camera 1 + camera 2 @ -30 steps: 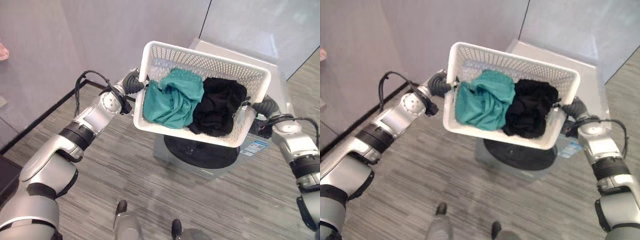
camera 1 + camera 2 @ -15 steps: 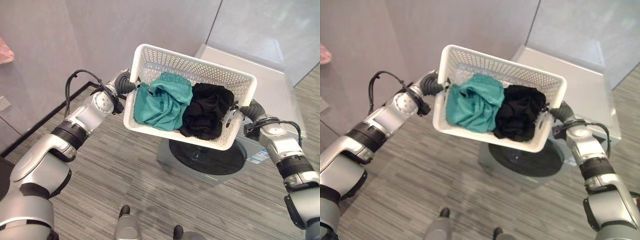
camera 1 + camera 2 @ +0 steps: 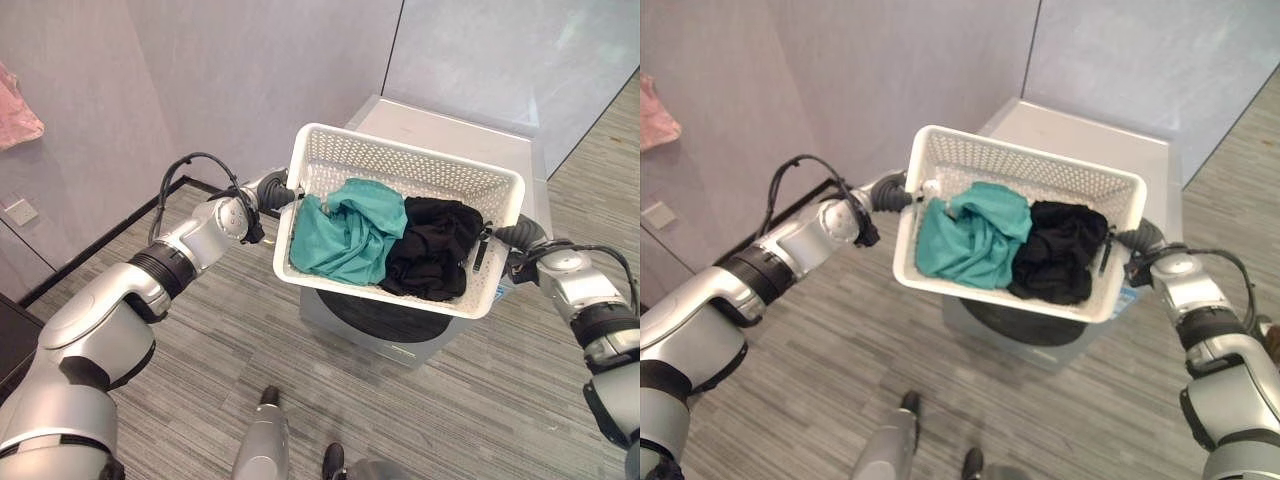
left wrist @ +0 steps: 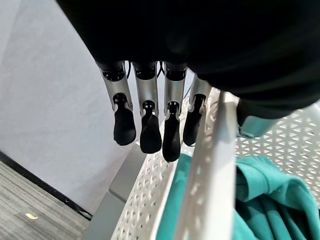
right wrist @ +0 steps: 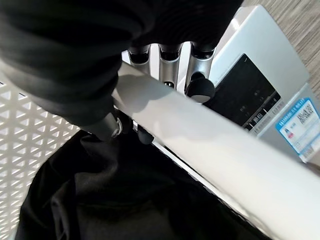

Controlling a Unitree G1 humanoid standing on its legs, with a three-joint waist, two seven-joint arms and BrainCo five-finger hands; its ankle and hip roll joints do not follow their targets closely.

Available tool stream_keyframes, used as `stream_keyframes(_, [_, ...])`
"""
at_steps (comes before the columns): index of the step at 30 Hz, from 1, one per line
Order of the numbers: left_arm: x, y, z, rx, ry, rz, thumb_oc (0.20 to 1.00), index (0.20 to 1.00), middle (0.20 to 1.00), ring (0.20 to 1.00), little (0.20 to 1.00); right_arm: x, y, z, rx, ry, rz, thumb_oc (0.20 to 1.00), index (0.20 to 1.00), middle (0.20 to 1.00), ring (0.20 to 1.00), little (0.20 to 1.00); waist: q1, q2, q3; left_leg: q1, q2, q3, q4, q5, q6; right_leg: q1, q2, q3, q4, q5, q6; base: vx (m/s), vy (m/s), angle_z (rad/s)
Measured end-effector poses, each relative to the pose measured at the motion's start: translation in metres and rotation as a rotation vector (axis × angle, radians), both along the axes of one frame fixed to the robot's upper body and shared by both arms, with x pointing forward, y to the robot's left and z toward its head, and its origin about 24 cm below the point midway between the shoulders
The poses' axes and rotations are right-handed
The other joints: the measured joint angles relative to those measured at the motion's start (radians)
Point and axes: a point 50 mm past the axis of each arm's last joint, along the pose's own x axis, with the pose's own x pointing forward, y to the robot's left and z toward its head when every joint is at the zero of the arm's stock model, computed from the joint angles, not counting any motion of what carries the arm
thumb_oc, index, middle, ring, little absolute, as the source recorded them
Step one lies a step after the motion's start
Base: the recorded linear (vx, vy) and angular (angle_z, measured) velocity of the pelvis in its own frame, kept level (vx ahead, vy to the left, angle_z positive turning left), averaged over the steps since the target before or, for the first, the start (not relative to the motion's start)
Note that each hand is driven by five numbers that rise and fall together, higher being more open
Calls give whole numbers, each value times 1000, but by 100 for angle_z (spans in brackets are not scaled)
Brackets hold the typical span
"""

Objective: Grab the laundry basket,head to the washer,open it,put in the laundry and shut it.

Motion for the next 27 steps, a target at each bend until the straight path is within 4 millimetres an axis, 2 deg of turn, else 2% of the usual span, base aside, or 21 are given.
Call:
stream_keyframes(1, [0,0,0,-3,1,-7,200,200,200,200,200,1,0,-4,4,9,-5,200,200,200,200,200,-8,-11,-1,17,-11,-31,-64,0,-1,12,13,-9,-8,-15,-7,303,8,19])
stream_keyframes(2, [1,0,0,-2,3,-5,200,200,200,200,200,3,1,-2,-2,9,-2,200,200,200,200,200,-4,-17,1,19,-14,-20,-77,2,-3,12,14,-7,-8,-14,-14,434,47,-5])
stream_keyframes(4, [1,4,-2,4,17,5,200,200,200,200,200,6,4,2,3,1,0,200,200,200,200,200,5,-16,0,-6,-26,-18,-33,6,-10,22,24,-5,-6,-16,-20,489,81,-22])
stream_keyframes(5, [1,10,0,11,15,22,200,200,200,200,200,9,10,3,10,-4,14,200,200,200,200,200,11,-17,-2,-3,-25,-17,3,1,-3,23,24,3,1,-23,-22,430,80,-43])
stream_keyframes(6, [1,15,2,17,11,35,200,200,200,200,200,11,15,2,17,-3,23,200,200,200,200,200,18,-21,-9,-5,-20,-15,31,-9,14,17,23,27,14,-24,-23,289,58,-61])
stream_keyframes(8, [2,23,7,26,0,59,200,200,200,200,200,14,25,-1,31,-2,48,200,200,200,200,200,23,-29,-24,-4,-28,-15,172,-56,77,5,7,38,48,-48,-9,255,78,-49])
stream_keyframes(9, [2,30,7,37,2,78,200,200,200,200,200,15,28,-5,35,9,54,200,200,200,200,200,27,-30,-46,26,-37,-16,182,-71,92,-8,-6,42,75,-72,0,305,122,-33])
stream_keyframes(10, [2,32,7,45,3,75,200,200,200,200,200,15,31,-9,32,18,58,200,200,200,200,200,21,-25,-62,70,-40,-19,179,-89,108,-10,-13,39,119,-87,44,225,129,-41])
stream_keyframes(11, [3,31,7,38,2,82,200,200,200,200,200,15,36,-11,36,15,74,200,200,200,200,200,23,-10,-63,136,-43,-25,126,-143,118,-123,-44,54,455,-183,184,200,142,-9])
stream_keyframes(12, [3,31,6,39,5,87,200,200,200,200,200,14,36,-13,31,22,79,200,200,200,200,200,3,-8,-67,138,-51,-29,129,-155,134,-183,-61,69,654,-174,216,314,154,45])
stream_keyframes(13, [1,26,9,40,-4,62,200,200,200,200,200,13,29,-7,21,15,59,200,200,200,200,200,-18,-18,-74,140,-117,-45,192,-186,171,-232,-97,131,938,-89,305,263,97,71])
stream_keyframes(14, [2,25,10,40,-7,63,200,200,200,200,200,14,26,-3,34,-1,46,200,200,200,200,200,-16,-14,-72,138,-132,-55,211,-200,180,-248,-109,151,967,-52,290,269,17,58])
stream_keyframes(15, [2,25,12,42,-12,65,200,200,200,200,200,15,24,3,54,-27,35,200,200,200,200,200,-14,2,-62,144,-135,-63,209,-202,191,-288,-135,124,1011,-41,281,206,-103,30])
stream_keyframes(16, [2,25,13,41,-13,64,200,200,200,200,200,17,25,8,52,-42,38,200,200,200,200,200,-12,27,-52,160,-129,-77,192,-192,191,-290,-169,81,959,-93,226,210,-102,35])
stream_keyframes(17, [3,22,17,39,-22,60,200,200,200,200,200,16,22,7,50,-30,23,200,200,200,200,200,-2,24,-53,175,-135,-80,171,-189,185,-284,-224,63,839,-132,201,188,-127,41])
stream_keyframes(18, [3,18,18,39,-26,53,200,200,200,200,200,16,20,6,49,-24,11,200,200,200,200,200,-2,26,-53,181,-135,-84,167,-186,189,-242,-254,24,706,-150,184,102,-116,36])
stream_keyframes(20, [4,19,19,39,-30,57,200,200,200,200,200,18,20,9,45,-26,9,200,200,200,200,200,2,25,-54,184,-136,-103,174,-196,183,-203,-300,12,538,-149,182,142,-190,30])
stream_keyframes(21, [4,19,19,42,-28,63,200,200,200,200,200,20,19,14,47,-35,3,200,200,200,200,200,9,24,-55,185,-136,-110,167,-200,186,-172,-333,11,393,-141,192,161,-270,17])
stream_keyframes(22, [4,21,19,41,-30,72,200,200,200,200,200,21,20,19,47,-46,4,200,200,200,200,200,16,25,-54,185,-136,-110,165,-201,183,-145,-359,19,268,-104,205,136,-248,10])
stream_keyframes(25, [5,25,18,46,-26,90,200,200,200,200,200,24,23,23,38,-39,24,200,200,200,200,200,20,18,-56,206,-134,-111,157,-212,172,-108,-392,49,130,-8,248,77,-156,-5])
stream_keyframes(27, [5,24,19,51,-36,84,200,200,200,200,200,23,21,21,30,-21,20,200,200,200,200,200,22,3,-59,230,-129,-112,145,-213,167,-82,-382,55,134,12,249,75,-254,-1])
